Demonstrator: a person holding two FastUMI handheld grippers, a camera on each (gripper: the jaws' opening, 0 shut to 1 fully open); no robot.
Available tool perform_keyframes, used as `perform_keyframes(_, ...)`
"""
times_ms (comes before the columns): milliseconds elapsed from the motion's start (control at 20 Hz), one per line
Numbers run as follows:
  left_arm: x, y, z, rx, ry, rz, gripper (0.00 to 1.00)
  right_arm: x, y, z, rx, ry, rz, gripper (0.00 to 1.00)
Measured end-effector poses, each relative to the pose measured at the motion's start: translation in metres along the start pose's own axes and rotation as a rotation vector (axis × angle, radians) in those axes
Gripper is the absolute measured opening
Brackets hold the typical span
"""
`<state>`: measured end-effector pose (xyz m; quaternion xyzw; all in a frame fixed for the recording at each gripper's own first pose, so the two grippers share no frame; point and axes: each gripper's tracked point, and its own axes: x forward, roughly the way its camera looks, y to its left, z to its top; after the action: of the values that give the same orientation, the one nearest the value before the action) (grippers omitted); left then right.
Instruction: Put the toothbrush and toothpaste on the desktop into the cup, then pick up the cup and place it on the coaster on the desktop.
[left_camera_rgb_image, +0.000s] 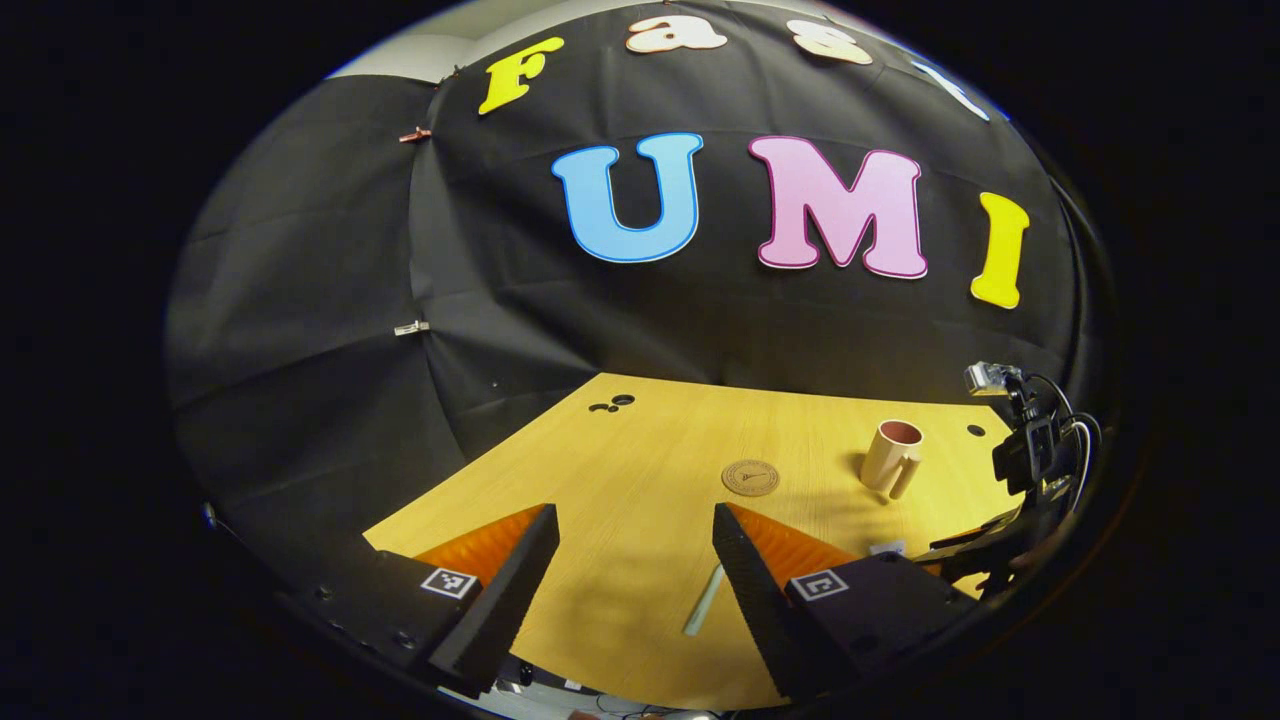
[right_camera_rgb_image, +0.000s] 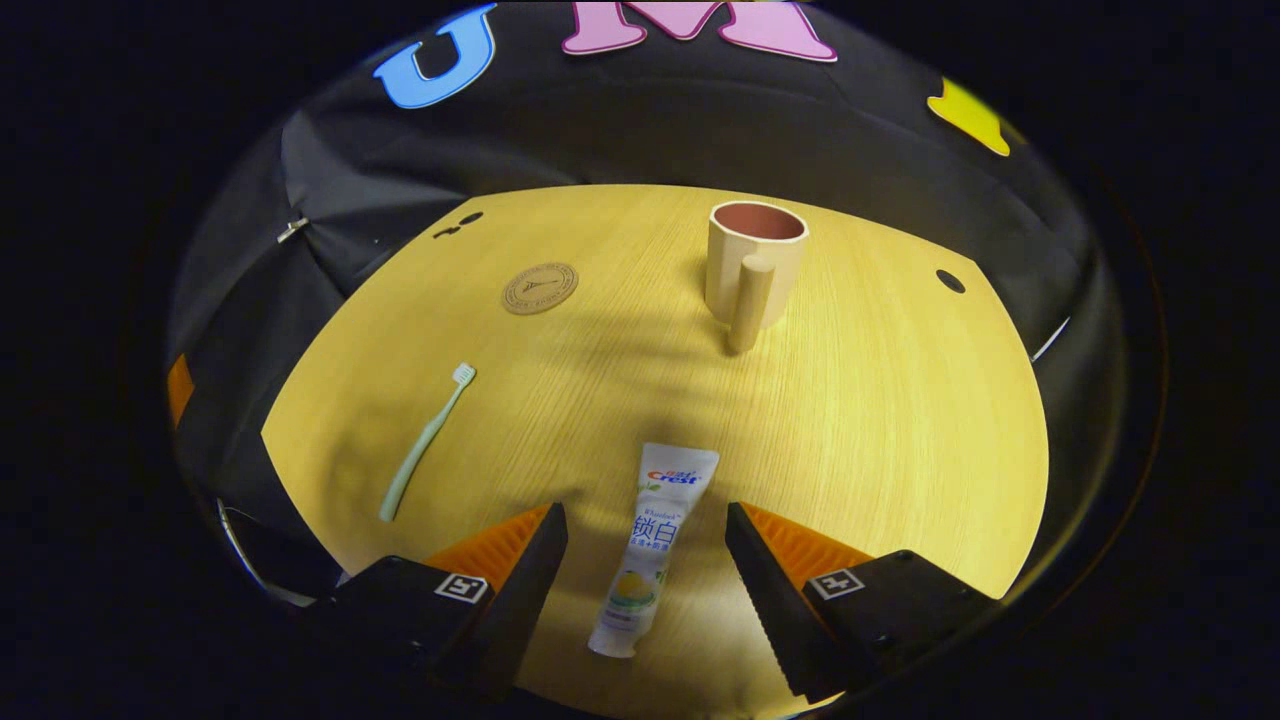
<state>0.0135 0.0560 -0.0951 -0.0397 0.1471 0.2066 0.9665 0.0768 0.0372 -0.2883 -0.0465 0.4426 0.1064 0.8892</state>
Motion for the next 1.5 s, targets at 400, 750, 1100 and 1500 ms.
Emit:
perform_keyframes(400, -0.003, -0.011, 0.009, 0.038, -0.012, -0.002, 0.97, 0.029, -0.017, -0.031, 0.025, 0.115, -0.060, 0.99)
perform_keyframes(750, -0.006, -0.021, 0.010, 0.077, -0.001, -0.012, 0.97, 0.032, -0.013, -0.031, 0.012, 0.120, -0.091, 1.00)
perform_keyframes(1100, -0.004, -0.019, 0.010, 0.063, -0.016, -0.115, 0.99, 0.030, -0.003, -0.037, 0.058, 0.163, -0.124, 0.55)
perform_keyframes(1500, 0.015, 0.022, -0.006, 0.068, 0.007, -0.173, 0.99, 0.030, 0.001, -0.036, 0.078, 0.176, -0.124, 0.24)
